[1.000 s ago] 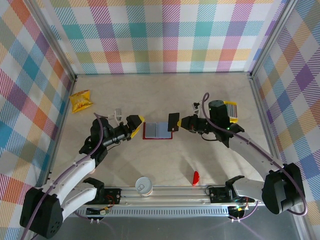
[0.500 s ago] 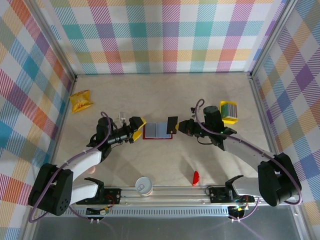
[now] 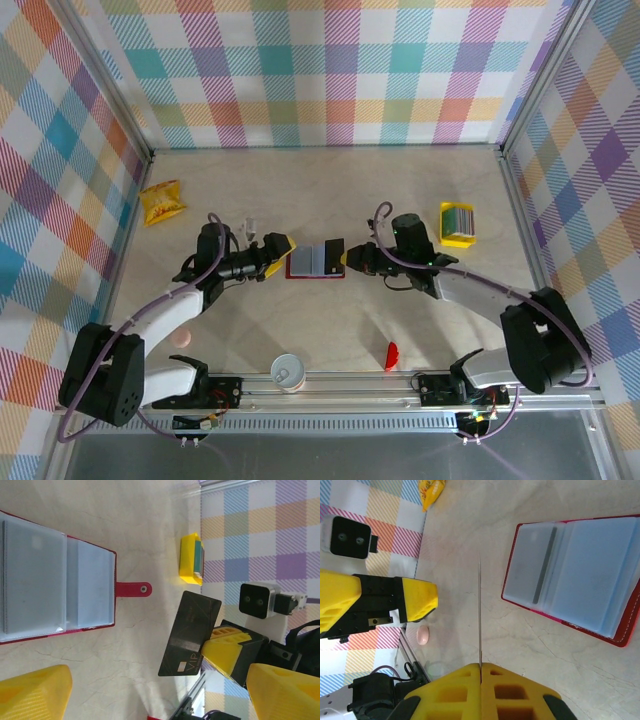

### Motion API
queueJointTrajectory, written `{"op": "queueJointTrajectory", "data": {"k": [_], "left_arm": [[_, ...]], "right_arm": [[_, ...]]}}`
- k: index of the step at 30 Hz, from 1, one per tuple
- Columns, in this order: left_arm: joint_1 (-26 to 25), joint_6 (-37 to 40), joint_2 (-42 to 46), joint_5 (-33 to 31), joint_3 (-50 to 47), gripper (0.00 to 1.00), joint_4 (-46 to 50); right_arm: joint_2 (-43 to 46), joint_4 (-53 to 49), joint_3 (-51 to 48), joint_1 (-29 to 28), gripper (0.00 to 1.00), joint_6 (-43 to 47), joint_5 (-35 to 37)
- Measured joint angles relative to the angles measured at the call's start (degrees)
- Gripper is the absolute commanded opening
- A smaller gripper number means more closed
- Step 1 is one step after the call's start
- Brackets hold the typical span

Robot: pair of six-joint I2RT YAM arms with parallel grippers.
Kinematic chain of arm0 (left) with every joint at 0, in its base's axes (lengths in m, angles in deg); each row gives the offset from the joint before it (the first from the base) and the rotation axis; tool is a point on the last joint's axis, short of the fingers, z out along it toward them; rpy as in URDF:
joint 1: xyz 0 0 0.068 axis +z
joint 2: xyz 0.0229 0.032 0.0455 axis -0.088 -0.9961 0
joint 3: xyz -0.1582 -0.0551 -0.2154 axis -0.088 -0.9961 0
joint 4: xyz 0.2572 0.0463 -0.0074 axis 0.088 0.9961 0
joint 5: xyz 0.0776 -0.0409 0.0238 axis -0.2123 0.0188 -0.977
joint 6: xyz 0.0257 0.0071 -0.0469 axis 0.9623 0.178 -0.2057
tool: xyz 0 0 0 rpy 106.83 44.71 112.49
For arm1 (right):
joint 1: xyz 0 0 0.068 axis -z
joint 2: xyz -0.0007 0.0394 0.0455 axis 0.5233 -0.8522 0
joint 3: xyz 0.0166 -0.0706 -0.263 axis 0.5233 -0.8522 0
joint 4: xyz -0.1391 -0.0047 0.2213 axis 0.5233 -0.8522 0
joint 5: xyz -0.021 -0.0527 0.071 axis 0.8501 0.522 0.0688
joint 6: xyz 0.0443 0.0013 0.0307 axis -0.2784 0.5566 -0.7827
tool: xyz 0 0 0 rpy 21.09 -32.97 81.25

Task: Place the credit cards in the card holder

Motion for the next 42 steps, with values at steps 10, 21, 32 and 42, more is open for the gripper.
{"op": "queueJointTrajectory", "data": {"k": [10,21,32,42], "left_arm": [[0.0,5.6,-8.7,0.5,4.3,0.78,4.5],[0.0,7.3,-22.1,0.5,11.4,0.69,6.7],[0.0,9.9,-24.0,-1.0,14.8,0.69,11.2],[0.0,11.9,-25.2,-1.5,15.5,0.69,13.6]], "right_arm": [[-10.2,1.2,4.9,-0.7,0.0,-1.6,2.6],[-16.9,3.3,8.2,-2.3,0.0,-2.0,5.0],[-21.6,3.6,11.1,-2.8,0.0,-2.0,5.2],[-24.1,3.0,13.6,-2.8,0.0,-2.0,5.2]]}}
